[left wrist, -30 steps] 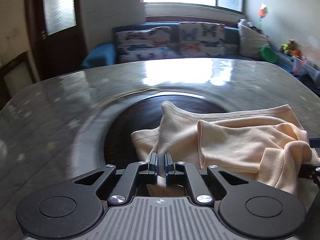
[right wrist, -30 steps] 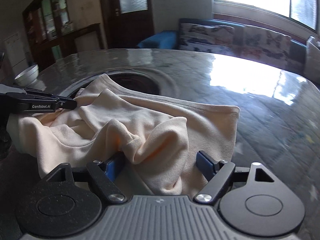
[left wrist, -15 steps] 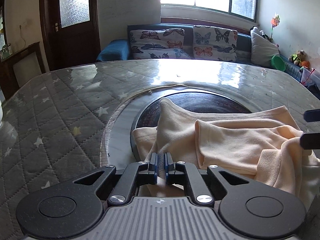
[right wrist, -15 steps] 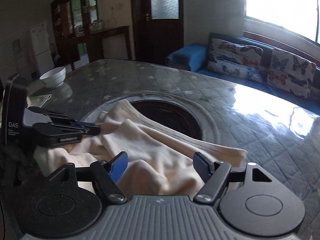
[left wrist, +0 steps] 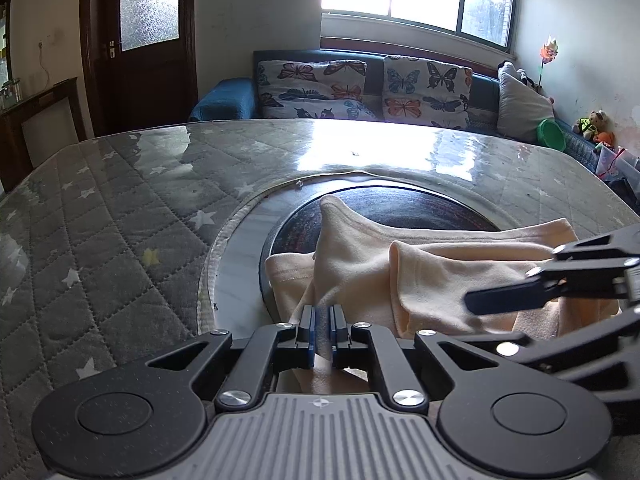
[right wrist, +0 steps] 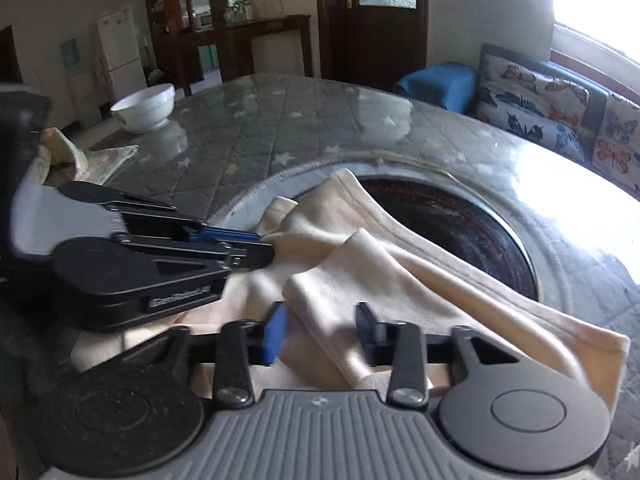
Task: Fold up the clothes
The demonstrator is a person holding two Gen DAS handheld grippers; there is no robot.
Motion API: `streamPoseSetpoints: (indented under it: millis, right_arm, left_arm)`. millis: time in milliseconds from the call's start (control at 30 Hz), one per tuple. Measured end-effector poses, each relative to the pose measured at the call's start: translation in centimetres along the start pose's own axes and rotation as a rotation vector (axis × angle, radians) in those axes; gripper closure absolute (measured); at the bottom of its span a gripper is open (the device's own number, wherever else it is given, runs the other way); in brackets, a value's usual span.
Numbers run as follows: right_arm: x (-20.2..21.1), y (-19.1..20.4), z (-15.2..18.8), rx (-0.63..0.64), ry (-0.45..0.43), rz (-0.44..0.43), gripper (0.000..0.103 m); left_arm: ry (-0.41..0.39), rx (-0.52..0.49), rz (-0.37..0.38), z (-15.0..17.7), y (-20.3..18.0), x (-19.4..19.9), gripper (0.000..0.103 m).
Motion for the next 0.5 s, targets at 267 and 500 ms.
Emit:
streamPoseSetpoints:
  millis: [267,500]
  right_arm:
    - [3.7,-3.0,-0.3,-0.064,-0.114,0.103,0.099]
    - [9.9,-6.2,0.2,-0.131,-0.227,0.203,0.099]
  left_arm:
    - [0.001,0.003,-0.003,0.0,0.0,0.0,0.093]
    - [0.012,-0.023,-0.016,-0.7,-0.4,0.4,0.089]
Point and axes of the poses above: each gripper's, at about its wrist camera, not at the fingertips, and x roughly against the way its jaws point, y to its left, z to its underside, the point moved 3 cm from there along -x, roughly the way its jaws point, and after that the axes turned 6 degrees about -z, right-handed, at the moved point
